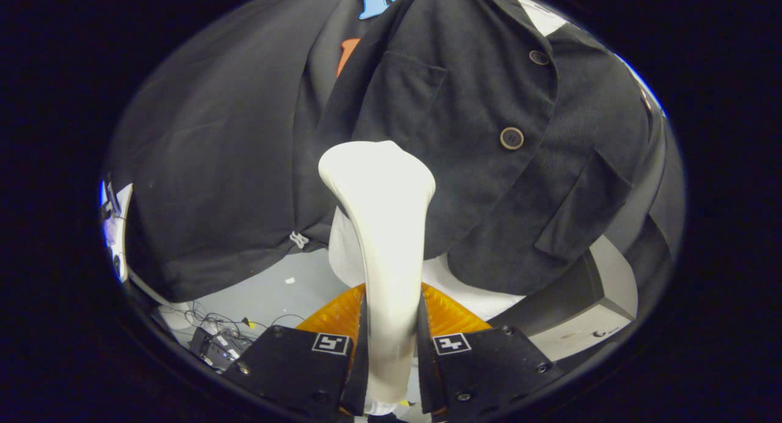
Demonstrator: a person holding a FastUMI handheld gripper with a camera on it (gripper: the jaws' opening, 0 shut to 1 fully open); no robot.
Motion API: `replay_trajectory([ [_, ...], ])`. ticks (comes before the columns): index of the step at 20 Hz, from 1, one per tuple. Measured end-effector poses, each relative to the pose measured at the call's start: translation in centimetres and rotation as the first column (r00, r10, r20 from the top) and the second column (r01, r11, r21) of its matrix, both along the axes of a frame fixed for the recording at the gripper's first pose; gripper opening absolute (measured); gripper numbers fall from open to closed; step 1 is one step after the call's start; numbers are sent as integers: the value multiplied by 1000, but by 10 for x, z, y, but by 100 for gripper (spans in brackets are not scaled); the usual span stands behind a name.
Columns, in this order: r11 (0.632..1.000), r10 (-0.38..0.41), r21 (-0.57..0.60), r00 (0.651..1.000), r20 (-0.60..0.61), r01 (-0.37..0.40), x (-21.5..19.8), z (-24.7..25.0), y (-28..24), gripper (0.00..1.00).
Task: Iron the clothes twice with a garment steamer, once on the left side and once on the right side.
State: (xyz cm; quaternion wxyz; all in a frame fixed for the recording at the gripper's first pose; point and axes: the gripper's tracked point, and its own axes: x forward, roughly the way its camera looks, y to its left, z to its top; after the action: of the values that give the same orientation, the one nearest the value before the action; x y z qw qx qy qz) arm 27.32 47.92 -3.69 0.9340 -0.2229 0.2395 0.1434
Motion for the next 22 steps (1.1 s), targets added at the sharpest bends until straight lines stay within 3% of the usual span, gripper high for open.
replay_trajectory([
  [6, 1000, -4, 2, 999, -35, 5, 5, -1, -12, 37],
  [12, 995, 0, 105, 1000, -5, 1, -27, 37, -34, 36],
  [16, 969, 54, 238, 996, 64, -68, -63, 87, -84, 36],
  [22, 938, -47, 347, 983, 177, -17, -132, 129, -240, 36],
])
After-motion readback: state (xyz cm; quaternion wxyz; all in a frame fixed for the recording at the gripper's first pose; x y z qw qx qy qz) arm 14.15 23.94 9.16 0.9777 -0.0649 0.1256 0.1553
